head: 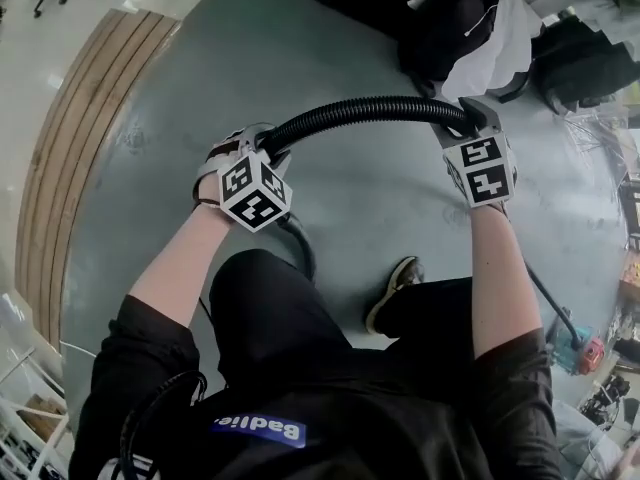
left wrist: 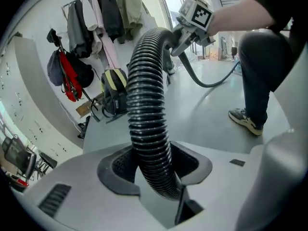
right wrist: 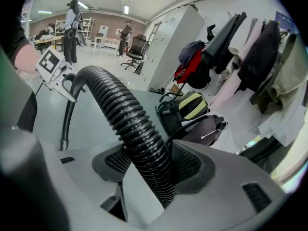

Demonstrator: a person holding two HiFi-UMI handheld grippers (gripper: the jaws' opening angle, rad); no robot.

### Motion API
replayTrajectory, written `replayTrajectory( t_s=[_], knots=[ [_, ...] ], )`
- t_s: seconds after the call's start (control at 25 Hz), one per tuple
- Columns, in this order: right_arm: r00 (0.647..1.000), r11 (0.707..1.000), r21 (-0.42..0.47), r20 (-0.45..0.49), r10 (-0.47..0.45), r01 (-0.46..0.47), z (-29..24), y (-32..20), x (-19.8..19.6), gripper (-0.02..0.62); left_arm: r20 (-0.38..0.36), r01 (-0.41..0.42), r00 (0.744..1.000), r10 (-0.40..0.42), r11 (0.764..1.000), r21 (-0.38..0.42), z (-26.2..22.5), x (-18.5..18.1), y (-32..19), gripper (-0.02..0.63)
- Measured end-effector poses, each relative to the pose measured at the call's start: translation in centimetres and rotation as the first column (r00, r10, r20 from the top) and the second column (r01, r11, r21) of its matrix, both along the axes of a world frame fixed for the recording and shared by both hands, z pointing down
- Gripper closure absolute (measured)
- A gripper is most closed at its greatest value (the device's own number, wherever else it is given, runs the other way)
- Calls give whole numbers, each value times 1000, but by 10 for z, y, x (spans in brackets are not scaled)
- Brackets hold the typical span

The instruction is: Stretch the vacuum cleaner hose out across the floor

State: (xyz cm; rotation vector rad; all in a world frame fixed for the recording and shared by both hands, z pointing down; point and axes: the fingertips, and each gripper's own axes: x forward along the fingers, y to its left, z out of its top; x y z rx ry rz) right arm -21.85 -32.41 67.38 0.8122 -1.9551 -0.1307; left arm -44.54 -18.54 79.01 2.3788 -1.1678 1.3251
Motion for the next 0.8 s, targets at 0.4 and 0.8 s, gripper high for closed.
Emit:
replayTrajectory(
  t_s=[0.4, 0.8],
  knots=[
    [961, 947, -242, 229, -156, 211, 84, 27, -49, 330, 351, -119, 926, 140, 990, -79, 41, -107, -28, 408],
    [893, 938, -306, 451, -8, 163, 52, 42, -24, 330, 563, -239, 718, 409, 905, -352, 120, -210, -52, 407]
  ],
)
